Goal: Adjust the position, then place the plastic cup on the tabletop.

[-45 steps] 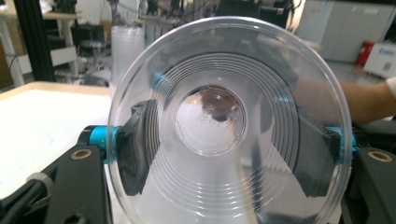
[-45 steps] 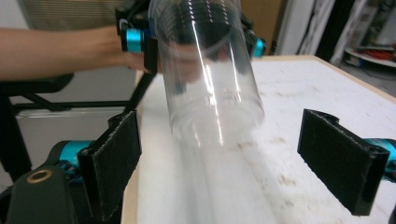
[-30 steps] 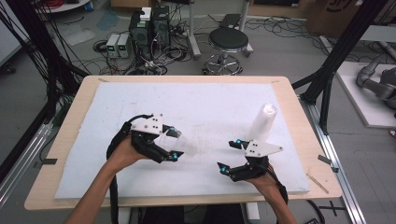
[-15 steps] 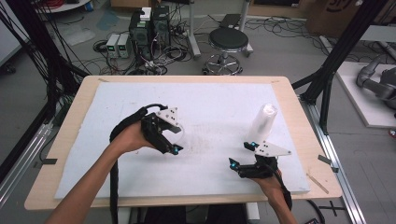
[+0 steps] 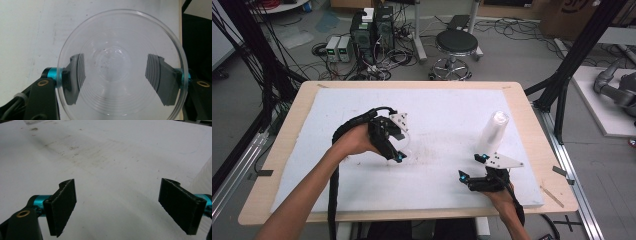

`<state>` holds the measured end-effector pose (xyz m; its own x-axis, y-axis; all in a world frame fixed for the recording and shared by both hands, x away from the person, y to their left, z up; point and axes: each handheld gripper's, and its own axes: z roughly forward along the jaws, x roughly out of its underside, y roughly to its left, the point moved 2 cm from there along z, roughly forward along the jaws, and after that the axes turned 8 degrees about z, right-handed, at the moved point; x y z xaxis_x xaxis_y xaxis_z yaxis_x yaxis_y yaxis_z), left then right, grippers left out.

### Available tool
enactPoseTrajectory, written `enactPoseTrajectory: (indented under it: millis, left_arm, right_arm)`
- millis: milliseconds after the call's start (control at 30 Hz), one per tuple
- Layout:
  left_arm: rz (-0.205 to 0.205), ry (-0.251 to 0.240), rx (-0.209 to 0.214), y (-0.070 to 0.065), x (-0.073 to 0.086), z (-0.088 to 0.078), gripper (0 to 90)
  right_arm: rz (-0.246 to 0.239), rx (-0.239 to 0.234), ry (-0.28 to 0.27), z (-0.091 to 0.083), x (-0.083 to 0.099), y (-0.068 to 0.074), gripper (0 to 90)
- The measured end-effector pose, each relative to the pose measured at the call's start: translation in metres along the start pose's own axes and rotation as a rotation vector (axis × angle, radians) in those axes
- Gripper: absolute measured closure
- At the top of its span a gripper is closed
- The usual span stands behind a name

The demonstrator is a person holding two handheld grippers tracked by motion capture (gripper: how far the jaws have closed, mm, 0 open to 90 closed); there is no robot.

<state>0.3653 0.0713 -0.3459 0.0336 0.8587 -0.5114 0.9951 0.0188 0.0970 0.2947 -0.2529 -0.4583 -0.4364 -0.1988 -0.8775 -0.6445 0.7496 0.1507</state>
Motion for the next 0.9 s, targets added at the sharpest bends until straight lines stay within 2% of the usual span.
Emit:
enactPoseTrajectory:
  millis: [133,633,900]
  left_arm:
    - [0.005,0.012,0.004,0.000,0.000,0.002,31.8]
    - [-0.004,0.012,-0.004,0.006,0.001,0.007,31.8]
    - [-0.025,0.046,-0.007,0.015,0.004,0.018,31.8]
  right_arm:
    - [0.002,-0.001,0.001,0.001,0.003,-0.001,14.4]
    - [-0.005,0.003,-0.005,0.000,0.004,-0.001,14.4]
    - [-0.004,0.004,-0.006,0.000,0.004,-0.001,14.4]
